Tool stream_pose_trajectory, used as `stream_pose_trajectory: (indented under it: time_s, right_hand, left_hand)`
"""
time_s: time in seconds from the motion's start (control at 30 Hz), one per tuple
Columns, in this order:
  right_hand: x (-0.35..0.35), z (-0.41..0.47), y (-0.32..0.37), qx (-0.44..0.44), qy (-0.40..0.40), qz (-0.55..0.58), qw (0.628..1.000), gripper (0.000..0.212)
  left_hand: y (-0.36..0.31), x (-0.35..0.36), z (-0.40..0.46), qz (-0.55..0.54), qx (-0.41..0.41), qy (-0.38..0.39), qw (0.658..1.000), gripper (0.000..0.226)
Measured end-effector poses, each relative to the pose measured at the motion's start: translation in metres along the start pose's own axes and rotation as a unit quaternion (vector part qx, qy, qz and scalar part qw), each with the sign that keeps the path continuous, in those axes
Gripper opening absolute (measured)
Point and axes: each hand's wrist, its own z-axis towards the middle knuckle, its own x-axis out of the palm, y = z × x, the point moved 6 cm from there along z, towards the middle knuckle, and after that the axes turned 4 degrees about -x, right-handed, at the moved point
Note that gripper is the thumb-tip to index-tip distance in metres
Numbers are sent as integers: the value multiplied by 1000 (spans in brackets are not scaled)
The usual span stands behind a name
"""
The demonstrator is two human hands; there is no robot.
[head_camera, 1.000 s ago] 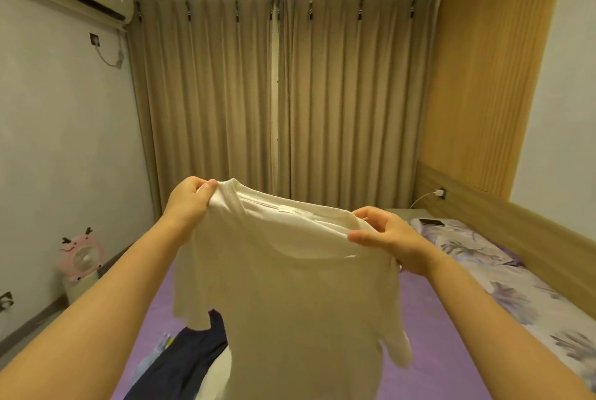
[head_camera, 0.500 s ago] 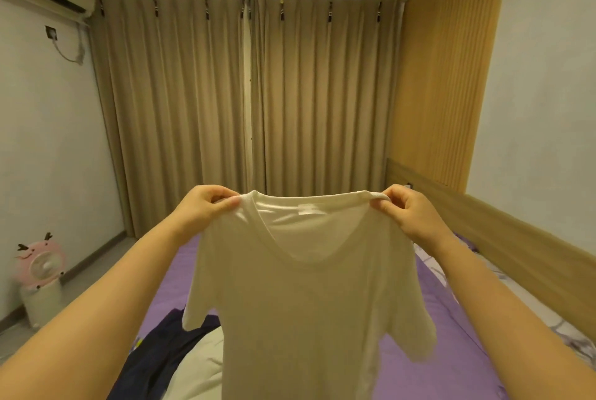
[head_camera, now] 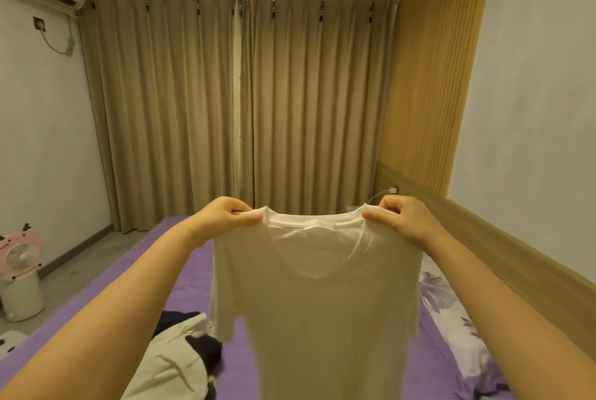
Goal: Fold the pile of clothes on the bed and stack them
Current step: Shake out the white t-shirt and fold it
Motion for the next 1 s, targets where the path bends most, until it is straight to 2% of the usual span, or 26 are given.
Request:
stream_pose_trajectory:
  time_s: [0.13, 0.2, 0.33, 0.43, 0.5, 0.57, 0.67, 0.73, 0.87, 1.0]
  right_hand:
    - [-22, -6, -33, 6, 137, -67, 988, 22]
    - [-32, -10, -49, 0, 172, -100, 980, 16]
    - [-49, -14, -81, 1, 110, -126, 986, 14]
    - [-48, -20, -102, 10, 70, -102, 992, 16]
    - [-46, -26, -113, 12, 30, -63, 997, 20]
    - [-45, -34, -123, 23, -32, 2, 999, 26]
    - [-38, -48, -135, 31, -92, 43, 994, 27]
    - [-32, -56, -142, 33, -103, 29, 994, 30]
    - [-31, -64, -156, 46, -95, 3, 994, 52]
    - [-30, -61, -160, 22, -63, 12, 998, 50]
  left_hand:
    - [-13, 15, 10, -10, 3, -58, 998, 21]
    - [-20, 24, 11, -26, 11, -70, 997, 14]
    - [-24, 44, 10, -29, 8, -105, 994, 12]
    - [-21, 59, 2, -38, -11, -162, 986, 25]
    - [-18, 70, -6, -59, -21, -195, 979, 30]
    - [-18, 81, -15, -65, -23, -224, 972, 25]
    - [-17, 100, -26, -39, -15, -234, 971, 22]
    - [-14, 108, -31, -19, -14, -229, 973, 22]
    - [-2, 113, -33, 7, -47, -220, 974, 17]
    - [4, 110, -27, -2, -54, -206, 977, 16]
